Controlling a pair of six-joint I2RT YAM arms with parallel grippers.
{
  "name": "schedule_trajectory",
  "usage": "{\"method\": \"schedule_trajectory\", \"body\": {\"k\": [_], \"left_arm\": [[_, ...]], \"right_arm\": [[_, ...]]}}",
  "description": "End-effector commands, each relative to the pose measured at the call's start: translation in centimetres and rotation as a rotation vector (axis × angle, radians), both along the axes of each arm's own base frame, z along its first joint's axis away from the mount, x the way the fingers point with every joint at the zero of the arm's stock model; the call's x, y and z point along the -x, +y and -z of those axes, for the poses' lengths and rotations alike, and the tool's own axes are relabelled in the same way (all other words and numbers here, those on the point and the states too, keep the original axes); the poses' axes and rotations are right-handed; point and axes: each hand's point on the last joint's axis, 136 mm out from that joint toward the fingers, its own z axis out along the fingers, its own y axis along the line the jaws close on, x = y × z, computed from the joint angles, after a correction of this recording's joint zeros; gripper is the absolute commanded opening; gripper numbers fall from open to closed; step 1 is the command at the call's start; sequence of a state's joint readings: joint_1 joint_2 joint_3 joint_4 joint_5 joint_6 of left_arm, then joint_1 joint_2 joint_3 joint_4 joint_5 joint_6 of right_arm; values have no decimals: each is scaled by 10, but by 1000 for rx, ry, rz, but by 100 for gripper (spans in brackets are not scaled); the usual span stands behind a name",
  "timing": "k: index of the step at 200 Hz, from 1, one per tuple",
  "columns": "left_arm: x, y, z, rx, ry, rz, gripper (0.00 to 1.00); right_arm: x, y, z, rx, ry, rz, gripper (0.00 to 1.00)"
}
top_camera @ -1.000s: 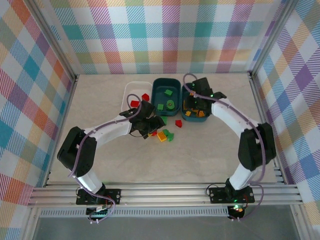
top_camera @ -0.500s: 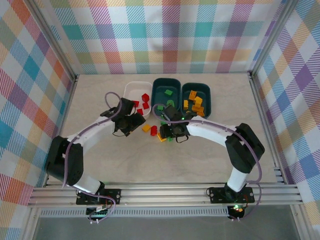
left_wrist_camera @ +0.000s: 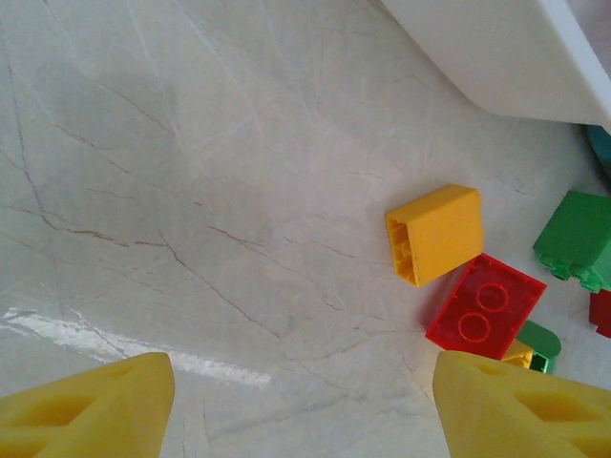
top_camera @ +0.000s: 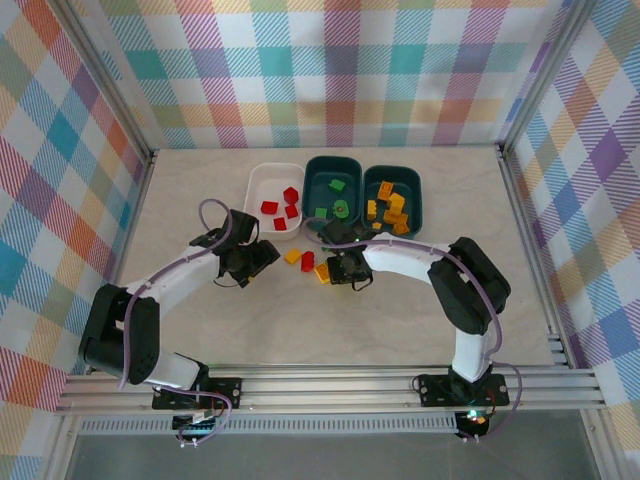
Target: Sort the legos into containers by color
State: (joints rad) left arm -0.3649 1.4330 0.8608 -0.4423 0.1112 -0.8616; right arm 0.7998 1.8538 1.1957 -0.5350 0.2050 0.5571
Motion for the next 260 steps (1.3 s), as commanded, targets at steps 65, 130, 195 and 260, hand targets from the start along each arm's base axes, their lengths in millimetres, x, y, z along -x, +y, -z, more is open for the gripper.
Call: {"method": "schedule_trajectory", "body": {"k": [65, 130, 195, 260], "left_arm": [[-2, -5, -3, 20, -14, 30, 72], [0, -11, -2, 43, -10, 45, 71], [8, -70, 3, 65, 18, 207, 70], [15, -64, -3, 35, 2, 220, 71]], "right_arm": [[-12, -7, -4, 53, -76, -32, 30], [-19, -13, -53, 14, -182, -30, 30], [-125, -12, -90, -77, -280, 42, 30], [-201, -6, -82, -48, -305, 44, 31]]}}
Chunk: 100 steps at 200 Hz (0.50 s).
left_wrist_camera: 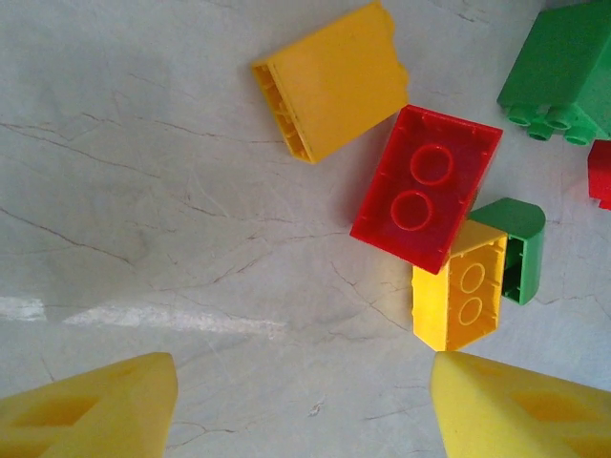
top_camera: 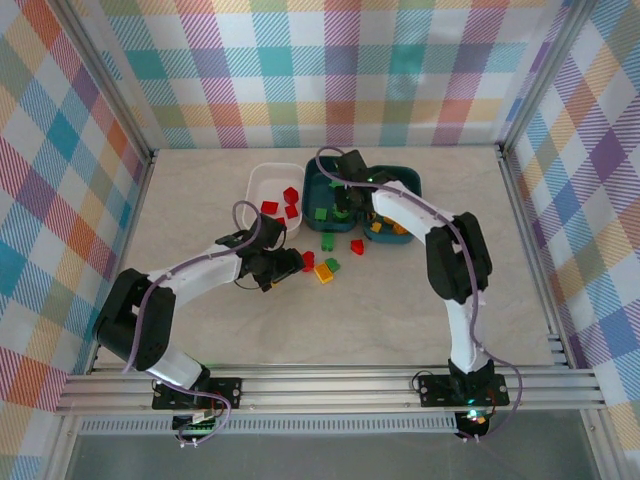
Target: Sort the legos into containers by color
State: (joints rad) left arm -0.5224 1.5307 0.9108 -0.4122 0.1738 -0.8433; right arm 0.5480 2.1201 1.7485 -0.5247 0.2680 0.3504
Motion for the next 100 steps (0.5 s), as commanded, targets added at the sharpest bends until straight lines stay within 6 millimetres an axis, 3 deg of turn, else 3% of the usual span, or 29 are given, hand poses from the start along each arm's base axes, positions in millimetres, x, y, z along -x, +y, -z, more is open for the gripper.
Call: {"method": "schedule_trajectory", "body": {"k": [1, 17, 32, 42, 72, 83, 100], "left_arm": [[0, 0, -12, 3, -32, 18, 71], [1, -1, -10, 6, -26, 24, 71], [2, 0, -11, 5, -23, 28, 71], [3, 0, -12, 5, -26, 29, 71], [3, 4, -17, -8, -44, 29, 71], [3, 6, -18, -19, -51, 30, 71], [1, 11, -21, -34, -62, 27, 72]], "right_arm": [[-11, 6, -8, 14, -7, -45, 32], [-18, 12, -10, 6, -8, -59, 36], [-21, 14, -8, 20, 13, -64, 53], [-21, 13, -11, 24, 11, -63, 59], [-9, 8, -36, -1, -35, -58, 60], [2, 8, -49, -14, -57, -58, 59], [33, 13, -49, -27, -61, -73, 57]]}}
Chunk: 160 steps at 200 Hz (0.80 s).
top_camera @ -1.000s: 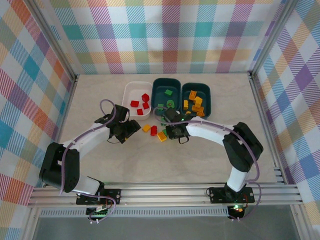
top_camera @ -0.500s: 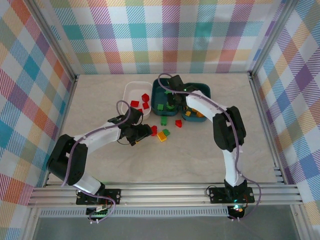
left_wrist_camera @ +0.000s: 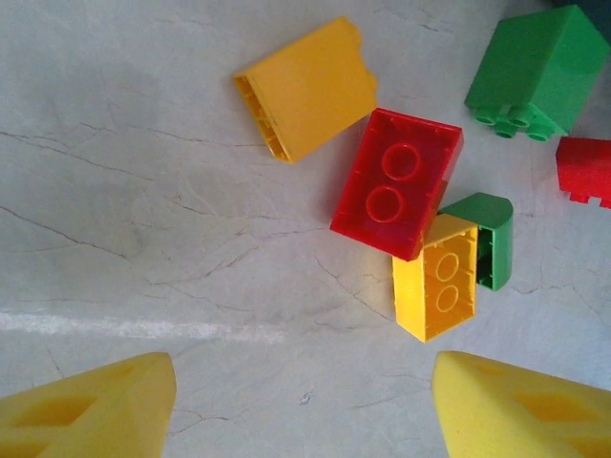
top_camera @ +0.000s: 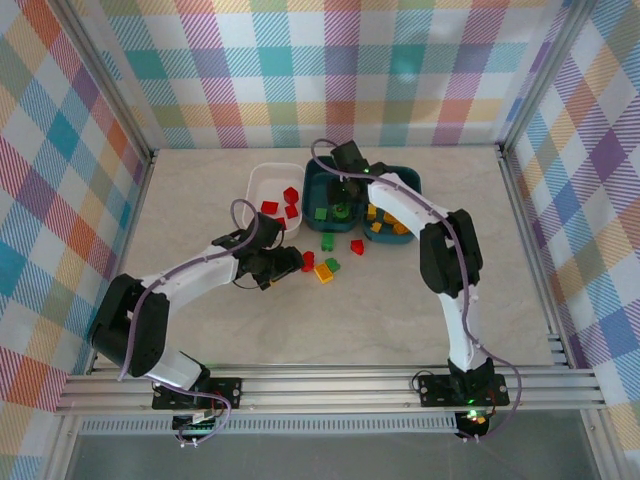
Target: Sort the legos into containers by color
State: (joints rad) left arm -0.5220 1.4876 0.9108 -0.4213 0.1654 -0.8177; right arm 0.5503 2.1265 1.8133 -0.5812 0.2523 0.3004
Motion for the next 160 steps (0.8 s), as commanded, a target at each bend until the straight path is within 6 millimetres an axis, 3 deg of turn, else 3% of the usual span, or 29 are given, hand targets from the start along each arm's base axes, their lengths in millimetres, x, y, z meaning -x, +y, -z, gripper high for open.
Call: {"method": "schedule_trajectory", "body": {"k": [1, 32, 63, 100, 160], "left_arm": [[1, 9, -8, -37, -20, 8, 72], [-3, 18, -11, -36, -30, -16, 72], [-6, 21, -11, -34, -28, -18, 72], [-4, 22, -9, -32, -24, -29, 72], [2, 33, -8, -51, -24, -40, 72]], "right_arm": [[36, 8, -36, -44, -57, -24, 57], [93, 22, -10, -52, 3, -56, 54], [122, 38, 19, -92, 120, -34, 59], [121, 51, 40, -85, 150, 44, 68], [100, 57, 70, -48, 150, 136, 62]]}}
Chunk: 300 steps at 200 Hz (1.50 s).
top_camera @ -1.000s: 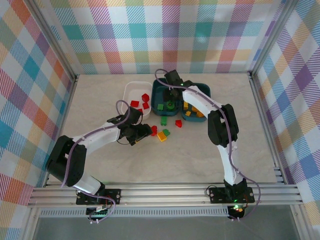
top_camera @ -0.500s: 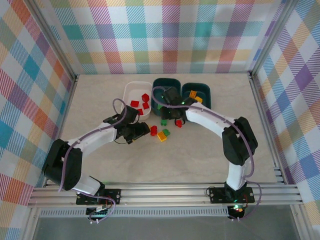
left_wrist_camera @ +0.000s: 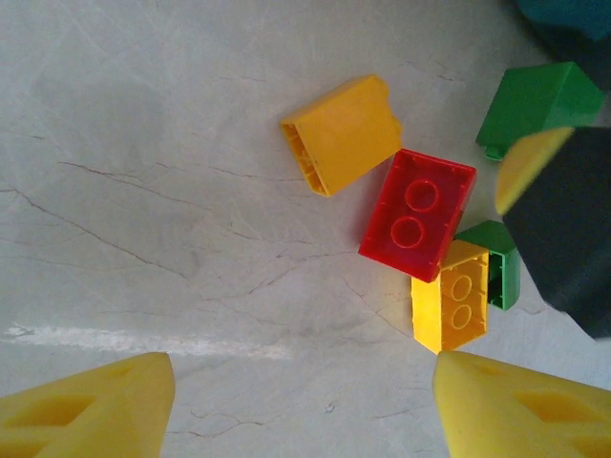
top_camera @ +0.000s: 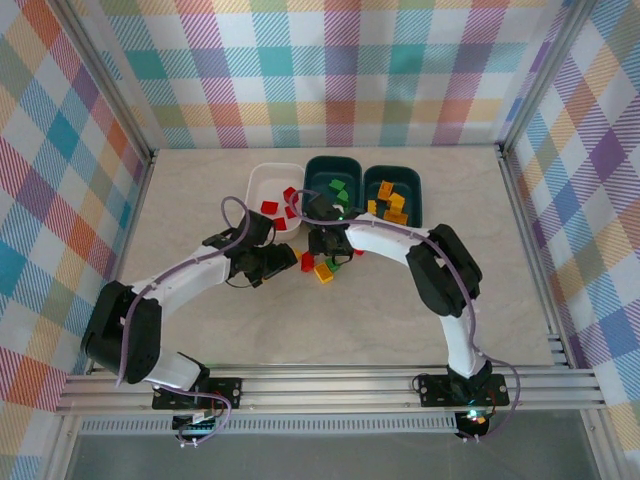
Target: Sort the legos into containers by color
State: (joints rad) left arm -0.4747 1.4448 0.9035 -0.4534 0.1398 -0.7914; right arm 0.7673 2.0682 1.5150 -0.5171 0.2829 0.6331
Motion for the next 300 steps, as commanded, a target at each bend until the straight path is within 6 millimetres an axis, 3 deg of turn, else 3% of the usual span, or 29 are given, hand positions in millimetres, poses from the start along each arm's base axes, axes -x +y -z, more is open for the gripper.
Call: {"method": "schedule_trajectory", "body": {"k": [1, 54, 102, 130, 147, 170, 196, 224, 300], "left_arm": [[7, 12, -1, -25, 2, -4, 72], [6, 15, 0, -22, 1, -11, 72], [5, 16, 0, -20, 0, -12, 72], [4, 14, 1, -12, 2, -11, 72], [3, 13, 1, -8, 3, -9, 72], [2, 10, 2, 0, 10, 0, 72], [1, 8, -1, 8, 8, 2, 72], [4, 13, -3, -15, 3, 3, 72], [8, 19, -3, -44, 11, 4, 72]], "right_arm": [[-10, 7, -1, -11, -26, 52, 62], [-16, 3, 1, 17, -56, 62, 42], [7, 0, -8, -22, -51, 18, 34], [21, -11, -31, -34, -87, 5, 34], [21, -18, -64, -48, -160, 0, 34], [0, -33, -98, -34, -247, 5, 35], [-38, -54, -104, -15, -267, 42, 34], [-74, -58, -91, -20, -226, 41, 35], [-118, -45, -61, 29, -227, 12, 34]]}}
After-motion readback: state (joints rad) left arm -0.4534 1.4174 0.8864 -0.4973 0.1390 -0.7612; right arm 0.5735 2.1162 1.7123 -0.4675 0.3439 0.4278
